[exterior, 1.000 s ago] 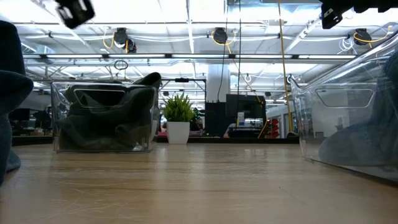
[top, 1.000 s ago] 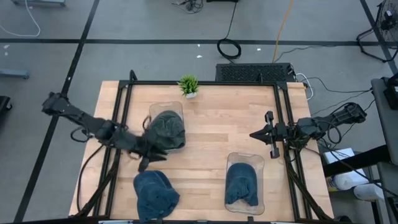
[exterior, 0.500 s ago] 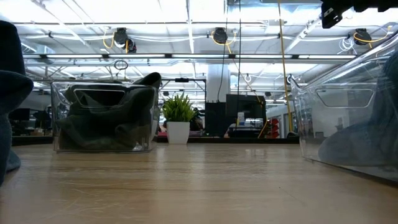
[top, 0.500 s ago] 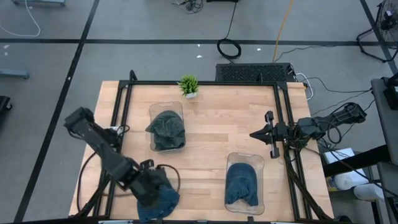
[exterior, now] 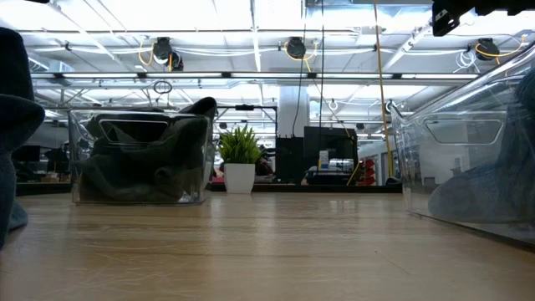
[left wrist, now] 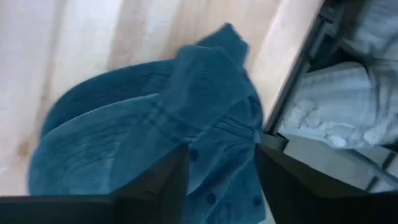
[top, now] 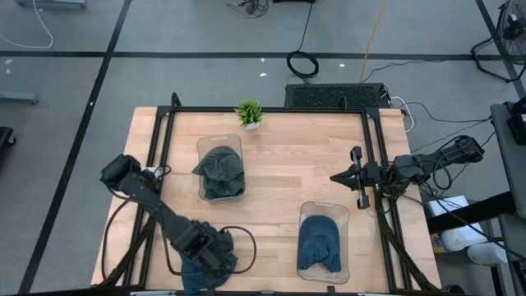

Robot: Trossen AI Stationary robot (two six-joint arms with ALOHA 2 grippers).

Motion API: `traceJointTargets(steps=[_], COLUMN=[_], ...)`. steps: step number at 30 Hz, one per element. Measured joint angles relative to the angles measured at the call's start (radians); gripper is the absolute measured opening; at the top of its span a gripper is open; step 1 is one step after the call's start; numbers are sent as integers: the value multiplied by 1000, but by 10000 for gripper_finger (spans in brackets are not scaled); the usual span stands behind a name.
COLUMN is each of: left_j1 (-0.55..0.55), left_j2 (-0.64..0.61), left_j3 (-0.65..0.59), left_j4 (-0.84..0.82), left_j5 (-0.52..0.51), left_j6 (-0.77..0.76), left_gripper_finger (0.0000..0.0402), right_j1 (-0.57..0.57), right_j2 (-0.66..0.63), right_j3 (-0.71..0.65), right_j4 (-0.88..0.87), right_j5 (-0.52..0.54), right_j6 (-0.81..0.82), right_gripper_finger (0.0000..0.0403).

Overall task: Pick & Place hat
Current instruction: Put the blue cap into the bottom transparent bin

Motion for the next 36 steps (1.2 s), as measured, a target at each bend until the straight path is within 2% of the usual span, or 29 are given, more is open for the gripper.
traceJointTargets(steps=[2,5,10,19,31,36], left_j1=[-1,-11,-26,-41,-41,-40], left_j2=[4,6,20,18,19,19], left_j3=[0,0,-1,-4,-91,-99], left_j4=[5,1,-40,-51,-55,-50], left_j5=[-3,-67,-160,-153,-132,-127], left_j6=[14,42,137,172,172,173], left_gripper_finger=[214,233,237,219,212,193], right_j1=[0,0,0,0,0,0], right_j2=[0,0,0,16,33,40], right_j3=[0,0,0,-1,-1,-1], right_j4=[1,7,9,11,29,29], right_j5=[0,0,-1,-3,-3,-4], right_j6=[1,1,27,47,51,51], right_gripper_finger=[0,0,0,0,0,0])
